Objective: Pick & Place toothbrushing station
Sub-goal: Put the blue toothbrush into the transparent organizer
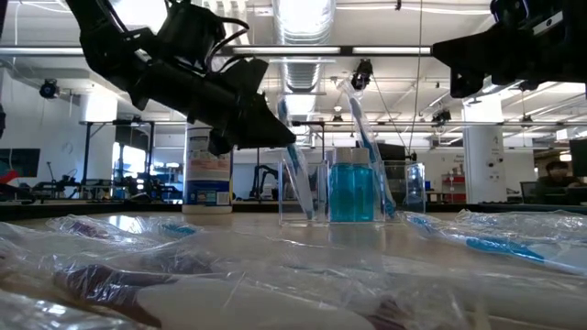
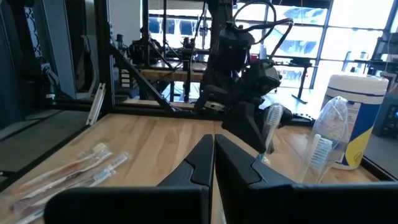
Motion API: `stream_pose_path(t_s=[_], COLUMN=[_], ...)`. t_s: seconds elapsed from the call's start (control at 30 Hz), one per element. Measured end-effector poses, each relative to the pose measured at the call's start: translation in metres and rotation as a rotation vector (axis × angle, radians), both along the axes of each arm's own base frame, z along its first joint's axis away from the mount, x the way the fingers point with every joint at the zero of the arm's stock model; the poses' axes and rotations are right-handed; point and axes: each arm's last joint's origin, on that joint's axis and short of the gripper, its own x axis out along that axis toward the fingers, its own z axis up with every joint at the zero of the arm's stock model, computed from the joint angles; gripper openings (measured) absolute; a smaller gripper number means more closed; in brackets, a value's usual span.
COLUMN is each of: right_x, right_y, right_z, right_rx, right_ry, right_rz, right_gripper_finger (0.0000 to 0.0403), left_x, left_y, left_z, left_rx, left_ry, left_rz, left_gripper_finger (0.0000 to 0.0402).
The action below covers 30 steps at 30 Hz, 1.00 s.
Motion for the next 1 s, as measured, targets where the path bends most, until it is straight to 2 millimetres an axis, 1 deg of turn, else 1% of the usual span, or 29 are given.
stream_pose_path(t_s=[0.13,0.27,0.5,0.6,0.73,0.83,0.9,1.0], right_x=[0.0,0.0,0.0,0.0,0.0,0.0,0.0,0.0], right_y=[0.0,0.0,0.0,0.0,0.001,0.002,0.002,0.002], right_z=[0.0,0.0,0.0,-0.001,-0.004,-0.003,-0.003,-0.004], right_rx=[0.0,0.0,0.0,-0.001,-0.02,-0.026,-0.025,-0.023], right_ry=[0.0,0.001,0.002,0.008,0.035,0.03,0.031,0.031], right_rz=[0.0,0.0,0.0,0.001,0.044,0.06,0.06,0.061], right_gripper_finger=[0.0008,0.0008,0.0008,0.0008,0.0008,0.0008,0.0008,0.0008], left_x=[-0.001,-0.005,-0.018,-0.03,-0.054,-0.074,-0.086,-0.102], left_y=[0.002,0.002,0.0,0.0,-0.003,-0.011,-0.019,-0.032], left_z=[0.006,0.016,0.036,0.05,0.073,0.086,0.087,0.08], left_rx=[0.006,0.007,0.036,0.077,0.127,0.141,0.133,0.135], left_ry=[-0.024,-0.055,-0.047,-0.021,-0.003,0.012,0.017,0.0], left_rz=[0.004,-0.001,-0.013,-0.024,-0.039,-0.115,-0.157,-0.215], left_gripper_finger=[0.0096,0.0133,0.0186,0.0201,0.0218,0.0221,0.022,0.0216])
